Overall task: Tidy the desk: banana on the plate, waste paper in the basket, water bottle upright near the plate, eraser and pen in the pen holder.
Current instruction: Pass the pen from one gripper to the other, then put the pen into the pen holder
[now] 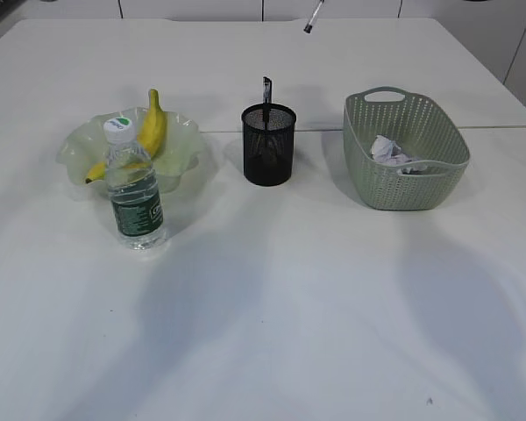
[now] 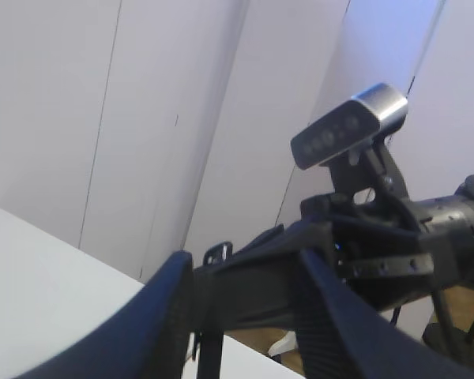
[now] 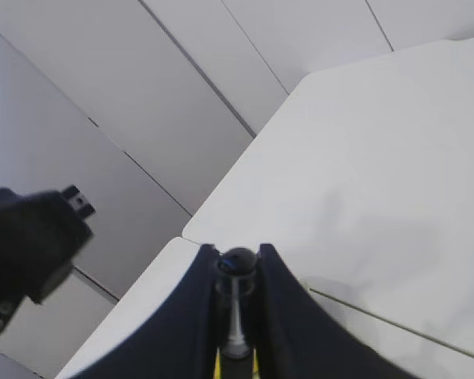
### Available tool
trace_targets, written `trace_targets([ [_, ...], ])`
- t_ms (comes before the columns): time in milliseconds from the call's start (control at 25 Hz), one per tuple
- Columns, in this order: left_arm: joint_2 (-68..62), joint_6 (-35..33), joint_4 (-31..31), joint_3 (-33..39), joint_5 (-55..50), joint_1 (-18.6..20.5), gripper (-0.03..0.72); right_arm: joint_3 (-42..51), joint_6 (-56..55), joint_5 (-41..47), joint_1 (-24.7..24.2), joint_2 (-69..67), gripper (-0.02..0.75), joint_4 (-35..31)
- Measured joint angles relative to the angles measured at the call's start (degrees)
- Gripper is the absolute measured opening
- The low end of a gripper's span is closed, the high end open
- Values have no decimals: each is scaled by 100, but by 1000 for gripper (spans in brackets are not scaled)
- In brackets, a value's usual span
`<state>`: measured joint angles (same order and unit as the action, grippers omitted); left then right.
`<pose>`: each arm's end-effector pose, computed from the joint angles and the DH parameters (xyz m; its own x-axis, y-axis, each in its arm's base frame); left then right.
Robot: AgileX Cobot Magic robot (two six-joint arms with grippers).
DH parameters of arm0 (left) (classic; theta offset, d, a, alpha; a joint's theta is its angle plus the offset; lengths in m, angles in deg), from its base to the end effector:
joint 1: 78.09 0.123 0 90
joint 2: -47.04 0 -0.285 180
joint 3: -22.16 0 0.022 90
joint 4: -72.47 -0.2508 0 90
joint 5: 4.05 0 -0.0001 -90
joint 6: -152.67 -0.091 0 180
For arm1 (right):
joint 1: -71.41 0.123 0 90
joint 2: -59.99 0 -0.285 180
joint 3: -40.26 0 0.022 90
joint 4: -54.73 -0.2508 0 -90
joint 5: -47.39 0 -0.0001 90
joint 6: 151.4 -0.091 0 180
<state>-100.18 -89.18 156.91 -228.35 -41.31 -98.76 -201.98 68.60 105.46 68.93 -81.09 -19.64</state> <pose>0.4955 -0.2456 0.3678 -0.1653 -0.2458 -0.9551 0.8351 0.4803 -0.2681 0.5174 0.0521 0.3610 -0.4871 0.2383 -0.8402 -0.6366 0.5618 0.5283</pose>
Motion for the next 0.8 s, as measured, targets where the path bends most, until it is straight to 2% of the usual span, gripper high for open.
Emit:
trace_targets([
  [280,340,-12,-167,0,-419,287,297,0,904,-119,257,0,91,114],
  [480,589,-16,-725,0,-827,599,296,0,1104,-376,486,0,91,909],
  [800,875,-25,-898,-12,-1566,1487,296,0,1303,-519,774,-397,91,1123],
])
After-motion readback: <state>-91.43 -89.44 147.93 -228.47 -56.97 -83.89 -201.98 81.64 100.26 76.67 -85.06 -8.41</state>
